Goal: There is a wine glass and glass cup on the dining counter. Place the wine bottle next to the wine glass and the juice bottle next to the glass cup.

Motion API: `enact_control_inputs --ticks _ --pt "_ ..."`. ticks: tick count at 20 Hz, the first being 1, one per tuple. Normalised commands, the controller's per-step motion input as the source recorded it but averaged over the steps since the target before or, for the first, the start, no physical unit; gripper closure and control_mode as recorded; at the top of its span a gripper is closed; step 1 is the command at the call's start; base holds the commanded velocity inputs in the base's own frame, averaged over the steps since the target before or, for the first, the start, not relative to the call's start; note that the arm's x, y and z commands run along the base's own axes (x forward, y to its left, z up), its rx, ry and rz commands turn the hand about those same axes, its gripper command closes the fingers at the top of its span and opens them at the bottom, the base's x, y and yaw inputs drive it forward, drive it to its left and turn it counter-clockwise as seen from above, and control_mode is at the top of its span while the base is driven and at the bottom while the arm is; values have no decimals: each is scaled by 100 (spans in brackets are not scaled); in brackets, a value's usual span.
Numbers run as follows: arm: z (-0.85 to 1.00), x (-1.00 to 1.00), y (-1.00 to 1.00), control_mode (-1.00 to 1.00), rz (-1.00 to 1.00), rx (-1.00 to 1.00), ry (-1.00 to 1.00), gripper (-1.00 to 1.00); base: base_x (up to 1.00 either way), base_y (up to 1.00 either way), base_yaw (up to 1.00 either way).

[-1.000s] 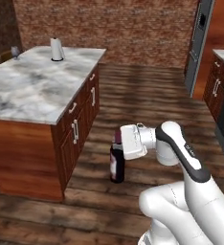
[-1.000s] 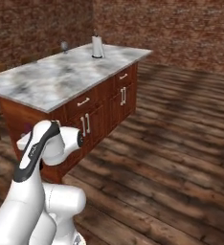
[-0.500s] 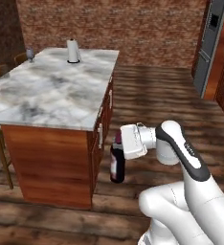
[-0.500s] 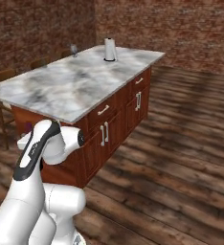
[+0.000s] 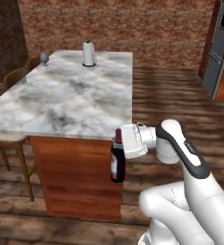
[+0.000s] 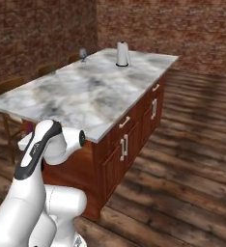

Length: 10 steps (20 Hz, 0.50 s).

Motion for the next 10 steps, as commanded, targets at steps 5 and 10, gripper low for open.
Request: enact_control_inputs --ticks 5,10 --pt "0 0 0 100 0 0 0 100 65 68 -9" --pt "0 0 0 100 0 0 0 100 63 70 -9"
